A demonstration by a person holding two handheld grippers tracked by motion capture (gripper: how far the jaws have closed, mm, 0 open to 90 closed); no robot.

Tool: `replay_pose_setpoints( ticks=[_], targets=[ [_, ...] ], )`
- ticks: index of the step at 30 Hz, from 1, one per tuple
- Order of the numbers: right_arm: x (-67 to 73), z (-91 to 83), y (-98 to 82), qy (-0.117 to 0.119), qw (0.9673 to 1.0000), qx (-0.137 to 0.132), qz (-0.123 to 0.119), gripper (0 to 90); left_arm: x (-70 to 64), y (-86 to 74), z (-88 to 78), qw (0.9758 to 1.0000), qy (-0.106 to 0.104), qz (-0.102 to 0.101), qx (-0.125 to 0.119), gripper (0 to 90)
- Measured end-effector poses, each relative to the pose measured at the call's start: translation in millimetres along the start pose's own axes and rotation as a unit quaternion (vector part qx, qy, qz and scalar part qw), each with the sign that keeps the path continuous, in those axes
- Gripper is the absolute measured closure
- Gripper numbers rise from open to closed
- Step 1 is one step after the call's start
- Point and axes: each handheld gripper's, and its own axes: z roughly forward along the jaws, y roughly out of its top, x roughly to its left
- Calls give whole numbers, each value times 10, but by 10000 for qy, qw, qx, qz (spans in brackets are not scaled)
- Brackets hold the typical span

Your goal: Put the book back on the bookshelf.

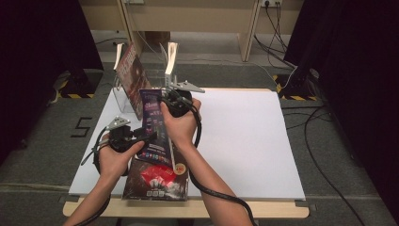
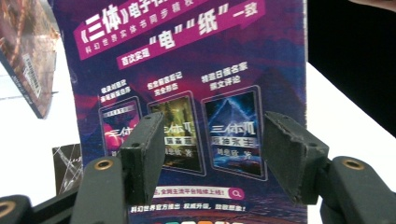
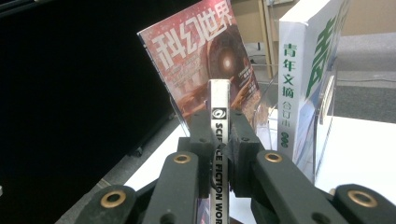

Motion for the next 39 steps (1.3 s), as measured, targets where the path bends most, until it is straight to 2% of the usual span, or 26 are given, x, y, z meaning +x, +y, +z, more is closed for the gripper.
replay_pose_setpoints(
  ticks=[12,23,29,31,39],
  targets=[
    [61,10,105,-53,9998,-177,-78,828,-135,148,27,9998,-147,90,-134,393],
    [86,29,128,-89,9997,-196,-128,829,-275,332,47,9992,-208,169,-292,386],
    [101,41,129,-112,9996,-189,-161,828,-321,384,126,9992,92,299,-253,375],
    [101,45,126,-146,9996,-172,-189,828,-334,384,174,9991,220,293,-206,370],
    [109,60,125,-161,9996,-179,-168,828,-391,359,300,9982,501,295,-107,350]
  ],
)
